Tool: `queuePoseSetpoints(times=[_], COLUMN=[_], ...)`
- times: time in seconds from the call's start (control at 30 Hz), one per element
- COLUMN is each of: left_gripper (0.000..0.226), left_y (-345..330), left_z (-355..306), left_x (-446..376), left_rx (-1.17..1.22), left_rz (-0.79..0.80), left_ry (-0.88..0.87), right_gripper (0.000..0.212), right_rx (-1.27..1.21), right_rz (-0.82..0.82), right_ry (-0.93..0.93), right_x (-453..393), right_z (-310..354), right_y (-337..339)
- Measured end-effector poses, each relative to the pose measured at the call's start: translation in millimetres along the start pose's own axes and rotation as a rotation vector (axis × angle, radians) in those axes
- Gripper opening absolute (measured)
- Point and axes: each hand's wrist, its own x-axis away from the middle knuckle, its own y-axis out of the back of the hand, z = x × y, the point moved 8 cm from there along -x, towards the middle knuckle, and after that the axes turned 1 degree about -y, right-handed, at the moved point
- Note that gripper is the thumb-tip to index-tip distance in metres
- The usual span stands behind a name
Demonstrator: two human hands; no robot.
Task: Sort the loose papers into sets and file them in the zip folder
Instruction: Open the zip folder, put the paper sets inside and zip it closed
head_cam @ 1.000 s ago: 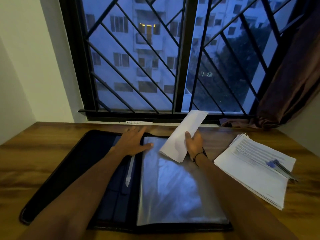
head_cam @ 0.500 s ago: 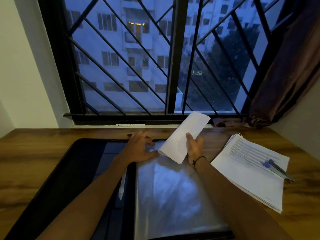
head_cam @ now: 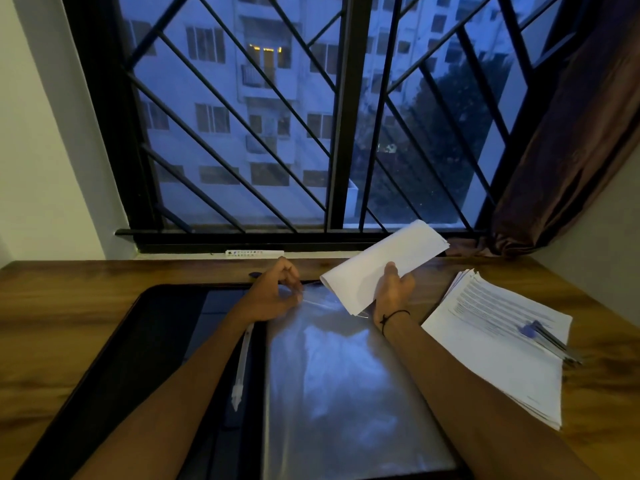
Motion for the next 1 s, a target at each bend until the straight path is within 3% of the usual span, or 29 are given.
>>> queuePoseSetpoints(times=[0.13,0.27,0.37,0.63,0.77,1.0], left_gripper=[0.044,0.031,0.034,0.049,0.056,0.06], left_y=[-6,-11,-18,-18,-24,-23], left_z=[-4,-15,-15,-20,-24,-34], left_x=[-9,-19,-20,-18,-16,-11], left_rx=[-0.004,0.035,0.013,0.041,-0.003,-0.074], left_rz=[0.081,-0.005,-0.04,-0.117,-0.096,-0.131], left_ry=[0.001,0.017,-0.001,-0.045,-0.067,-0.13], right_gripper=[0.051,0.052,0.038,0.019,0.02,0.022], right_rx=[0.042,0.115,0.184,0.802,1.072,1.36], right_rz=[-0.082,-0.134,-0.038,0.133,0.231,0.261], right_ry=[0.02,0.147,0.198,0.43,0.444,0.541], right_x=[-3,-2,-5,7,15,20], right_z=[2,37,70,134,130,115], right_y=[7,3,-26,-121,-158,-189])
